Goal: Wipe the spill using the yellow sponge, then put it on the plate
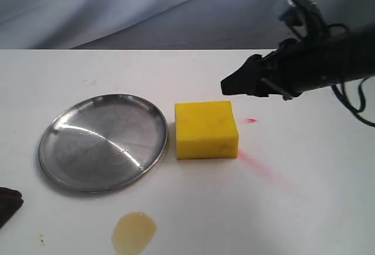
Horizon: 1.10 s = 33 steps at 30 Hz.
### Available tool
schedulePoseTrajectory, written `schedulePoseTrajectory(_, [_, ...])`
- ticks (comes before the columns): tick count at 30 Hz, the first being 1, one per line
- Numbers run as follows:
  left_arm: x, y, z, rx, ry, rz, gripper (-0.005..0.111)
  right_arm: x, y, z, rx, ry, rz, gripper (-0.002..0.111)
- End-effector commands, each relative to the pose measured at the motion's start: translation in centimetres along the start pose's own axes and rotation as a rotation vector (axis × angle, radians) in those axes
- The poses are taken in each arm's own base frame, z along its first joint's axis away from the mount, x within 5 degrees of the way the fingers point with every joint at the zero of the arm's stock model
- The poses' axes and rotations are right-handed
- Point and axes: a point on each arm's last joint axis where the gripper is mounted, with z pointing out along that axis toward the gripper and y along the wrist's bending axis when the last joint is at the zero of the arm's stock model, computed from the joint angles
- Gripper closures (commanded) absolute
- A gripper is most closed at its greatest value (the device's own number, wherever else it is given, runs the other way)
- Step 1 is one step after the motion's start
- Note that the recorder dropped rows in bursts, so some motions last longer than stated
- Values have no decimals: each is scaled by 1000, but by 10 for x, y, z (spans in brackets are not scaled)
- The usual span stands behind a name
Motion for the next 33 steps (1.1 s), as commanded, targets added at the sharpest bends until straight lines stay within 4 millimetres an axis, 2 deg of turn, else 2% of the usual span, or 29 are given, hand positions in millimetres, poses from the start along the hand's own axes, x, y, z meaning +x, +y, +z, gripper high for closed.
schedulePoseTrajectory(1, [1, 0, 0, 5, -5, -3, 107, -17, -30, 51, 130, 125, 53, 46])
schedulePoseTrajectory(6, [1, 0, 0, 5, -5, -3, 107, -18, -52, 85, 111, 198, 107, 38])
schedulePoseTrajectory(14, [1, 0, 0, 5, -5, -3, 107, 10, -79, 125, 96, 322, 186, 38])
schedulePoseTrajectory(17, [1, 0, 0, 5, -5, -3, 107, 19, -86, 133, 98, 354, 212, 42])
schedulePoseTrajectory(19, [1, 0, 0, 5, -5, -3, 107, 23, -89, 136, 115, 362, 237, 55])
schedulePoseTrajectory(24, [1, 0, 0, 5, -5, -3, 107, 21, -88, 133, 120, 372, 224, 105])
schedulePoseTrajectory(25, [1, 0, 0, 5, -5, -3, 107, 21, -85, 131, 106, 380, 205, 108])
schedulePoseTrajectory(29, [1, 0, 0, 5, -5, -3, 107, 11, -71, 115, 74, 371, 176, 108])
schedulePoseTrajectory(33, [1, 0, 0, 5, -5, -3, 107, 7, -52, 85, 98, 308, 143, 108])
